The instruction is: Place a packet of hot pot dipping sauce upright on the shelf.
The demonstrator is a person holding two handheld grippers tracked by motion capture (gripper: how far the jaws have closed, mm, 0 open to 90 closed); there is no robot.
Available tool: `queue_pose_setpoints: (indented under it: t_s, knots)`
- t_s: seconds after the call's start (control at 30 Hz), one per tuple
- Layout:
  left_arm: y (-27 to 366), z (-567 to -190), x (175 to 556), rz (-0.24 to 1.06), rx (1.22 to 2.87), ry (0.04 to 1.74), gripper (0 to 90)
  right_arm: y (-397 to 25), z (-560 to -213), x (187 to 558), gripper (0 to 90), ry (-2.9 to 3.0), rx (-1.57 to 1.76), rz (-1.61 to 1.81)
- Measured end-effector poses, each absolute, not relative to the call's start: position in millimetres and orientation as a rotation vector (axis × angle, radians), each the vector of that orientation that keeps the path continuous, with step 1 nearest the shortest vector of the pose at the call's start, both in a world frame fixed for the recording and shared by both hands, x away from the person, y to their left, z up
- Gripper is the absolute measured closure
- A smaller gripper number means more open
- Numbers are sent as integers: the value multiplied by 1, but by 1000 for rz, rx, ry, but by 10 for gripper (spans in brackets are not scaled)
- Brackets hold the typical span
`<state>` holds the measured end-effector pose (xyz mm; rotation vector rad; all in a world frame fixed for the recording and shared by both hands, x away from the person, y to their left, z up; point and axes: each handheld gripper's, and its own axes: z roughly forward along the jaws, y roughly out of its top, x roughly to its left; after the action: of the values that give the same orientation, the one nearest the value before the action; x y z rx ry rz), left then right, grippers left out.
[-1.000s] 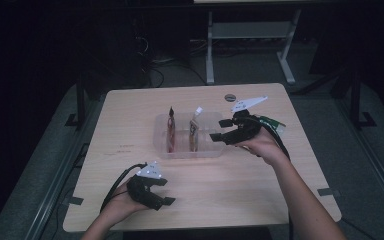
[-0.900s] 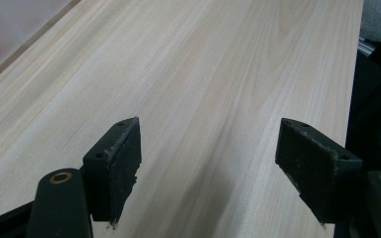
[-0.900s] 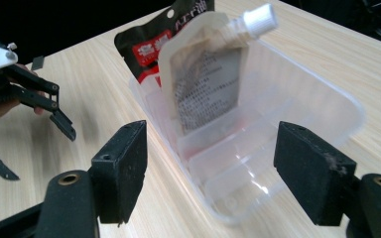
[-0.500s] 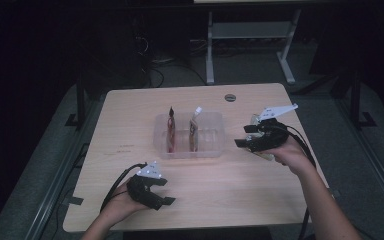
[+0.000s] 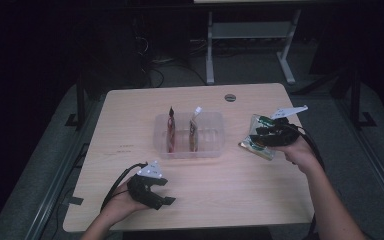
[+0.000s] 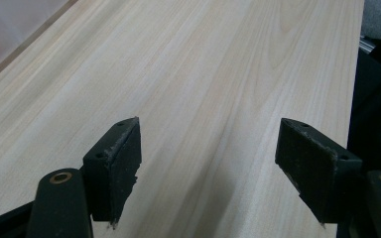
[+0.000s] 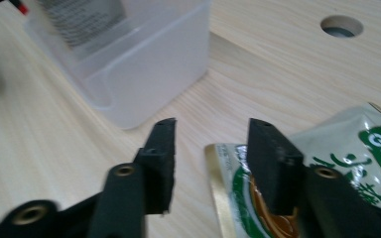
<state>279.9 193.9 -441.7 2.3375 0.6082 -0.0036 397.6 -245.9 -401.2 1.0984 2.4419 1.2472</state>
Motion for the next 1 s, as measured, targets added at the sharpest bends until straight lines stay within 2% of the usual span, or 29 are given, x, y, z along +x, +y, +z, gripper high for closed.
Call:
queue_pose_setpoints:
  t_s: [0.27, 0.33, 0.43, 0.77, 1.0]
  knots:
    - [193, -442, 281, -1, 2343, 604, 257, -253, -412, 410, 831, 2404, 1156, 1176]
    - [192, -443, 280, -7, 2341, 607, 257, -254, -416, 414, 867, 2411, 1174, 1148]
    - [192, -443, 280, -10, 2343, 605, 258, -254, -422, 419, 898, 2413, 1188, 1091]
    - [190, -445, 280, -20, 2350, 607, 259, -258, -450, 438, 900, 2427, 1247, 954]
    - [190, -445, 281, -17, 2365, 600, 259, -254, -457, 443, 900, 2454, 1256, 900]
